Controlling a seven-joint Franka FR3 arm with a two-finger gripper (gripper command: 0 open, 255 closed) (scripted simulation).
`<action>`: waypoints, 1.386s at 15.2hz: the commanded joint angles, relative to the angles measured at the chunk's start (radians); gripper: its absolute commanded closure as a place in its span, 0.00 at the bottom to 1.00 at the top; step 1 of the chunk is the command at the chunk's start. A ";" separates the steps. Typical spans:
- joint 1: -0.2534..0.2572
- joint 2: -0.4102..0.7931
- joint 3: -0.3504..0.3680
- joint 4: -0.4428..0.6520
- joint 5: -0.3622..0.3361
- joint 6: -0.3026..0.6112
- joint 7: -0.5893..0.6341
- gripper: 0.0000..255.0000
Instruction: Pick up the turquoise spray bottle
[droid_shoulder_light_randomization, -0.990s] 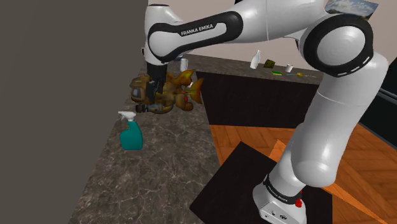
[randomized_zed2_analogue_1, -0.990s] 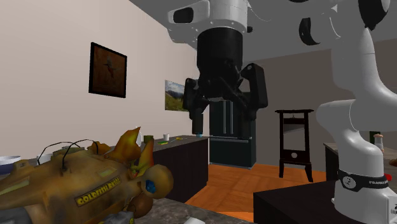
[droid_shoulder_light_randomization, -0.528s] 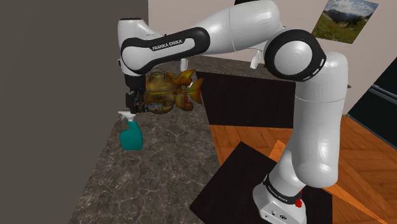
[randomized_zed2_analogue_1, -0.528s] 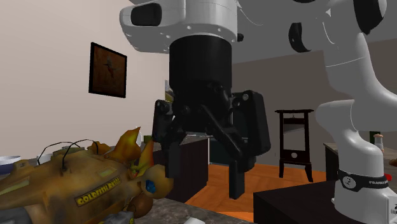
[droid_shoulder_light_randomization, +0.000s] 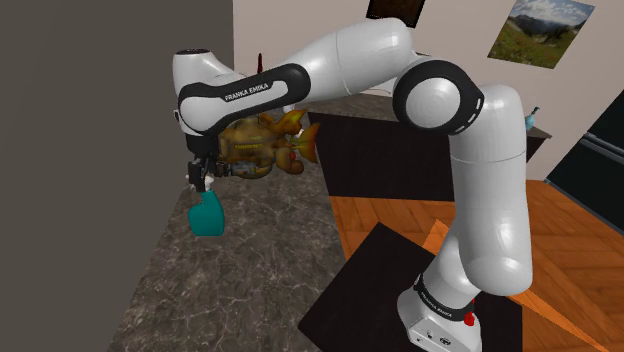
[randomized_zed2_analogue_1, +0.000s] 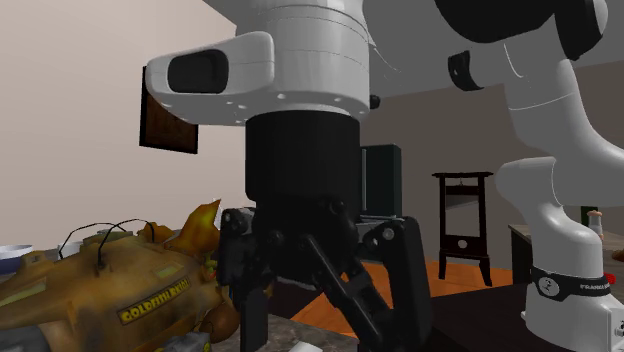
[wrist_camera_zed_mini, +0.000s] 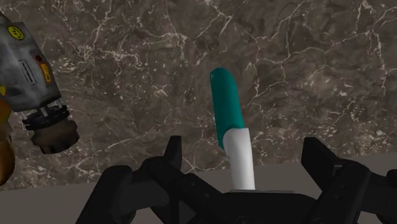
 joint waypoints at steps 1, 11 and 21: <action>0.000 0.014 -0.001 -0.013 -0.002 0.027 0.000 0.00; 0.000 0.015 -0.002 -0.012 -0.002 0.027 0.000 1.00; -0.001 -0.022 0.002 0.040 0.004 -0.062 -0.004 1.00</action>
